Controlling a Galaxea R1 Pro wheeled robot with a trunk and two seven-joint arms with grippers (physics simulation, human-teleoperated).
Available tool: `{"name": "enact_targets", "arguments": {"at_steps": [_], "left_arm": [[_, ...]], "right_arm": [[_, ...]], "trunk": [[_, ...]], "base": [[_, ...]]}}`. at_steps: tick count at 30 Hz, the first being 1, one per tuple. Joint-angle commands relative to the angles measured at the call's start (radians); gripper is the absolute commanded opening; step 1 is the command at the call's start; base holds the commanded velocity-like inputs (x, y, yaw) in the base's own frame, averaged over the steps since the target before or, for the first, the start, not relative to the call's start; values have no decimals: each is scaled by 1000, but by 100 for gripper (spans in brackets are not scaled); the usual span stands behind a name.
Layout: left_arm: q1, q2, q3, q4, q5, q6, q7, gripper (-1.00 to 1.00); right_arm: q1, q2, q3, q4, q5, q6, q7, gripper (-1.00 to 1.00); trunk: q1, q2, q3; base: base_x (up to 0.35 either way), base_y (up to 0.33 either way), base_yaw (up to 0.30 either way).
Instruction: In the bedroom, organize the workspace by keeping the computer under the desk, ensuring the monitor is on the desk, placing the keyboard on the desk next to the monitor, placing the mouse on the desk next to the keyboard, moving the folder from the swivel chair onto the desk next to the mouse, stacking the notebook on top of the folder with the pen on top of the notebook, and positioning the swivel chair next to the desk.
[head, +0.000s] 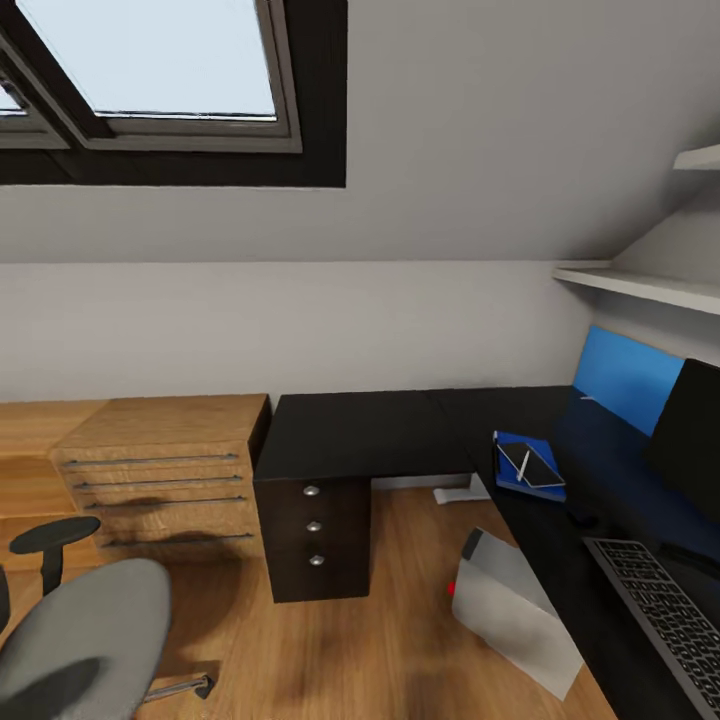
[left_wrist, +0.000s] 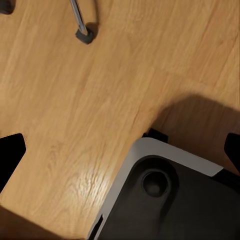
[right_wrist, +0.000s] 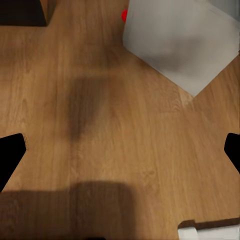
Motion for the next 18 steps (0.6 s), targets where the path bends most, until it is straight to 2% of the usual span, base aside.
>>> {"name": "enact_targets", "arguments": {"at_steps": [1, 8, 15, 18], "left_arm": [[-1, 0, -9, -1, 6, -2, 5, 100], [-1, 1, -6, -1, 6, -3, 5, 100], [-1, 1, -5, 0, 7, -3, 6, 100], [-1, 5, 12, 0, 19, -2, 6, 100]], "right_arm": [[0, 0, 8, 0, 2, 0, -9, 100], [0, 0, 8, -1, 2, 1, -9, 100], [0, -1, 7, -1, 2, 3, -9, 100], [0, -1, 6, 0, 1, 27, -9, 100]], "trunk": [[-4, 6, 2], [-31, 55, 24], [-57, 104, 43], [-69, 125, 49]], "base": [[0, 0, 261], [-36, 0, 261], [-300, 0, 230], [-199, 0, 161]]}}
